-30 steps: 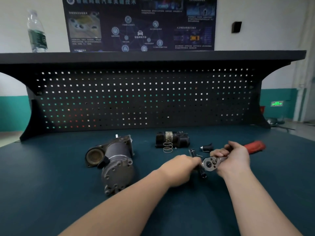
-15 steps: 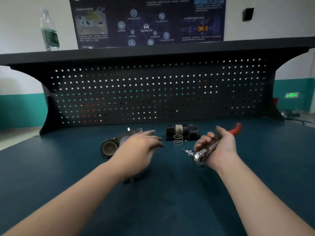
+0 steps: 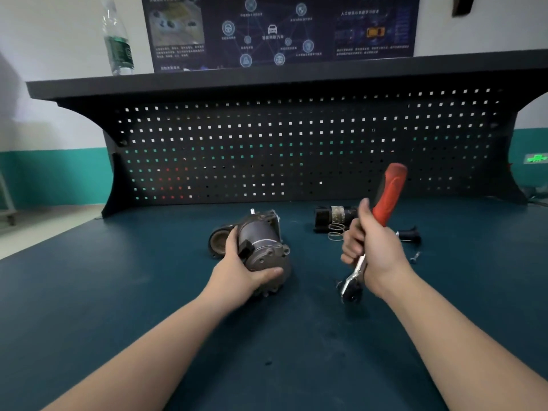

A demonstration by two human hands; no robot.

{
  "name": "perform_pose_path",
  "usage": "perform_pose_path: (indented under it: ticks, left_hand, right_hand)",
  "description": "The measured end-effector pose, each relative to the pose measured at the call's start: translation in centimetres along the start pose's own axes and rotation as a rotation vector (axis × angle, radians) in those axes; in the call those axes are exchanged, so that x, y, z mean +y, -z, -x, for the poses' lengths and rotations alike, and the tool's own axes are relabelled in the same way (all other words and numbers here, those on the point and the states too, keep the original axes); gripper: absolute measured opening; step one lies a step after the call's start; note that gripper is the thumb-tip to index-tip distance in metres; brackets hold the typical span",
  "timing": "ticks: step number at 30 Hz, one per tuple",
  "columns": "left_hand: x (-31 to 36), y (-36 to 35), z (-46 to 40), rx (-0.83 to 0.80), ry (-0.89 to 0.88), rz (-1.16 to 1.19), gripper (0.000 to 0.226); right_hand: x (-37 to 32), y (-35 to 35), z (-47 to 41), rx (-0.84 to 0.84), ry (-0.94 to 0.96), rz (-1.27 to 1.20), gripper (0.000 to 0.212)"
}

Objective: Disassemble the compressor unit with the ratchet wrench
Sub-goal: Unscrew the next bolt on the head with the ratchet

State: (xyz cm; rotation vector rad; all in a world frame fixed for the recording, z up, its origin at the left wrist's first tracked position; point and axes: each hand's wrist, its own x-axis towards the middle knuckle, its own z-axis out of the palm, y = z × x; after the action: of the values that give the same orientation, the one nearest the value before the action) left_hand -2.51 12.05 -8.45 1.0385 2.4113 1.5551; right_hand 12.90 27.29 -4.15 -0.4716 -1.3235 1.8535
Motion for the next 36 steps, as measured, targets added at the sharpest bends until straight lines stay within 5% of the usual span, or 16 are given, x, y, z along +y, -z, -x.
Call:
perform_pose_path:
  ticks: [5,9,12,15,19,29,36]
  left_hand:
    - [1.6,-3.3,0.8,0.196,0.161,0.443,0.109]
    - [1.9,-4.3,1.0,0.243,0.202,0.513,0.111]
    - [1.9,-4.3,0.8,0.260,0.217,0.405,0.103]
    - [2.1,-4.0,1.0,0.309,0.214,0.279,0.073]
    - [1.6,-3.3,0.9,0.311,0.173,0.366,0.052]
    - [1.3,1.7,-0.3,0.256,0.048,0.280,0.055]
    - [2.9,4.4,-0.8,0.096,-0.104,-0.144,0.057]
  right_hand:
    - [-0.1,0.2,-0.2,-0.004,-0.056,-0.045,0.047]
    - [0.9,-2.3,-0.6,0.068,0.042,0.592,0.030]
    - [1.9,-5.7,-0.7,-0.003,0.041,1.051,0.044]
    - [2.6,-7.8,-0.6,-0.029,0.052,1.218,0.052]
    - [2.6,-8.7,-0.7,0.000,0.054,1.216,0.051]
    - [2.6,-11.2,0.0,0.049,0.047,0.942,0.040]
    - [4.1,-10.4,1.0,-0.029,-0.172,0.449,0.020]
